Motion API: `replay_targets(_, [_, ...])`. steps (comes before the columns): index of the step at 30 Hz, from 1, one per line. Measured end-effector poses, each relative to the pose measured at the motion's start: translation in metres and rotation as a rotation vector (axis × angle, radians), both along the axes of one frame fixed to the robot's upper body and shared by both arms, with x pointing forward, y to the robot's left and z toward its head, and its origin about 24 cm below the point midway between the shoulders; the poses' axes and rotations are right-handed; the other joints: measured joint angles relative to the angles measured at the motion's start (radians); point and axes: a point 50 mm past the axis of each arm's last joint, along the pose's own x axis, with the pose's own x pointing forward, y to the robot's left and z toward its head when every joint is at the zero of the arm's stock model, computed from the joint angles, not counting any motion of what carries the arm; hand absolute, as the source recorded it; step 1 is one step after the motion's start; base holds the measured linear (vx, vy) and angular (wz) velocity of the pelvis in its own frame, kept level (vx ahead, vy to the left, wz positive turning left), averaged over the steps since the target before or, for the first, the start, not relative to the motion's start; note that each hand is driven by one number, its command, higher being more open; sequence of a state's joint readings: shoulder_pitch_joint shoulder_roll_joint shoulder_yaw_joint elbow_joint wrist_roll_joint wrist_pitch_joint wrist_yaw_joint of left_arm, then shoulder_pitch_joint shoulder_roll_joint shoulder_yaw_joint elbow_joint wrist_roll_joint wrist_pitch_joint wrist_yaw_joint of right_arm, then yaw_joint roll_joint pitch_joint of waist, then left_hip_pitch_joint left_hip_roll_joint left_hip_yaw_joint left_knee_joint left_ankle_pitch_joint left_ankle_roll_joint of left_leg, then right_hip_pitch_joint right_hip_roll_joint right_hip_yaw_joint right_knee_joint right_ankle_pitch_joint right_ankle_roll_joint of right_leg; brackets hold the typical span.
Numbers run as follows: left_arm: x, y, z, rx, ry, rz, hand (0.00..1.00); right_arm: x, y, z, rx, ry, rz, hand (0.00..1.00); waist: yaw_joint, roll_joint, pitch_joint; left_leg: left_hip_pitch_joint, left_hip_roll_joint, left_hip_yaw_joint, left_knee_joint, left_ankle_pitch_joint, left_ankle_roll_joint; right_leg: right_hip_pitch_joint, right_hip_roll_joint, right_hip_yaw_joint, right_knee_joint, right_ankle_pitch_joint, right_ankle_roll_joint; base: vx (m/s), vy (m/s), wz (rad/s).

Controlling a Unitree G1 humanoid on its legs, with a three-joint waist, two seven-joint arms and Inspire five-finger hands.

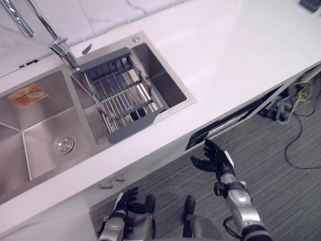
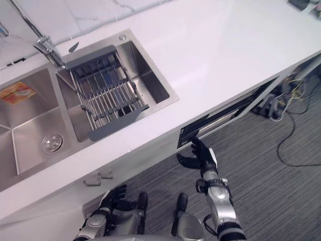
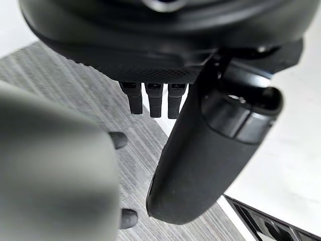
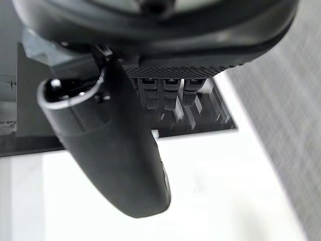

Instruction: Walk over to the sink, pick up the cup, carry it to the dishwasher, place the cup inside the dishwasher, then close the dishwasher door

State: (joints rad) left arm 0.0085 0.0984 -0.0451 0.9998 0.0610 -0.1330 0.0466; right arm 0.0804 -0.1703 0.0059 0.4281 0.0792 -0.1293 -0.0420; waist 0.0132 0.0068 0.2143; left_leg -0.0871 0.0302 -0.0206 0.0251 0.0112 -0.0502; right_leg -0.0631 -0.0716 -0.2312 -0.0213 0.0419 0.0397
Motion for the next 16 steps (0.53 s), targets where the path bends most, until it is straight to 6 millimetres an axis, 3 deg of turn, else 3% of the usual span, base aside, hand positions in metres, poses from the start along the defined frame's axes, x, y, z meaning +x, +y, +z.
replay_targets(3, [-0.004, 0.000, -0.002, 0.005, 0.019, -0.002, 0.90, -0.024, -0.005, -0.016, -0.055, 0.084, -0.024, 0.90, -0.004, -0.012, -0.021, 0.027, -0.002, 0.007, -0.010, 0.001, 0.002, 0.019, -0.002, 0.007, 0.000, -0.003, 0.003, 0.00, 0.011, -0.06])
replay_targets(9, [-0.017, 0.001, -0.008, 0.011, 0.070, -0.002, 0.90, -0.076, -0.010, -0.066, -0.021, 0.374, -0.113, 0.90, -0.003, -0.015, -0.087, 0.074, -0.002, 0.008, -0.040, 0.005, 0.006, 0.052, -0.004, 0.006, -0.003, -0.013, 0.009, 0.00, 0.000, 0.00])
replay_targets(16, [-0.023, 0.003, -0.009, 0.010, 0.086, 0.010, 0.90, -0.111, -0.025, -0.086, 0.048, 0.510, -0.269, 0.90, -0.004, -0.021, -0.115, 0.103, -0.014, -0.016, -0.065, 0.016, 0.012, 0.083, -0.018, -0.020, -0.003, -0.022, 0.019, -0.01, 0.011, 0.10])
